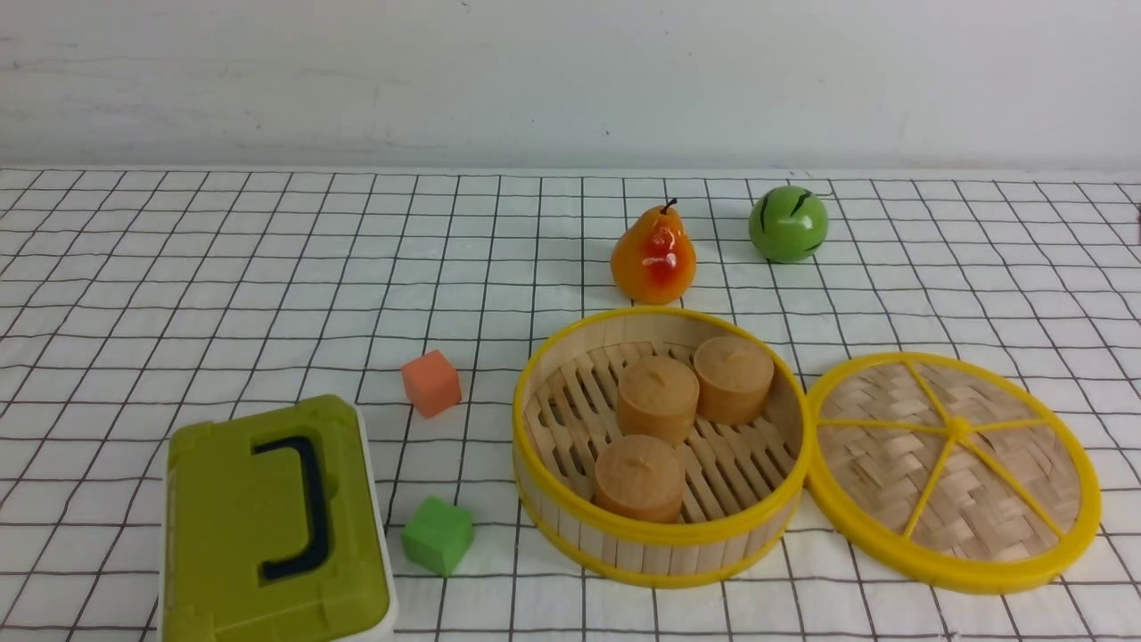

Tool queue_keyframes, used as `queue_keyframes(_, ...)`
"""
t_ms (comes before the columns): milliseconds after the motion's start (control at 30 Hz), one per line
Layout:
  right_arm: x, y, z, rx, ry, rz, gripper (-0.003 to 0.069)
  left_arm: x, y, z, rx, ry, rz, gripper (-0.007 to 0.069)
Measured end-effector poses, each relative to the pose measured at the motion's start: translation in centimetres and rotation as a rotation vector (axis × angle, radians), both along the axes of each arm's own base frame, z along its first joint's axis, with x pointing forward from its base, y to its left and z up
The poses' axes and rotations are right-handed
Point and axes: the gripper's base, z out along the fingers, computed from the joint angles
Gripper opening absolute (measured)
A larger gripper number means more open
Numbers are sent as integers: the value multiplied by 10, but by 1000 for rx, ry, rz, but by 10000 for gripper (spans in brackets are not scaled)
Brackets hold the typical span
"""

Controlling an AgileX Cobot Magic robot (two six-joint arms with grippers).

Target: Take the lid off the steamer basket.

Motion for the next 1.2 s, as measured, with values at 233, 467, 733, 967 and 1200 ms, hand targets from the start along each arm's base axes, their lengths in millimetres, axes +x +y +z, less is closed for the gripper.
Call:
queue_keyframes(233, -70, -2, 7, 17, -148, 9, 1, 0, 0, 0, 0, 0, 0, 240)
queue_keyframes(467, -95, 0, 5, 28, -138, 38, 6, 0, 0, 0, 0, 0, 0, 240)
queue_keyframes(733, -99, 2, -4, 22, -36, 71, 15, 0, 0, 0, 0, 0, 0, 240)
queue_keyframes(967, -100, 2, -6, 8, -17, 73, 13, 0, 0, 0, 0, 0, 0, 240)
queue_keyframes(1200, -99, -5, -26, -35, -114, 8, -24, 0, 0, 0, 0, 0, 0, 240)
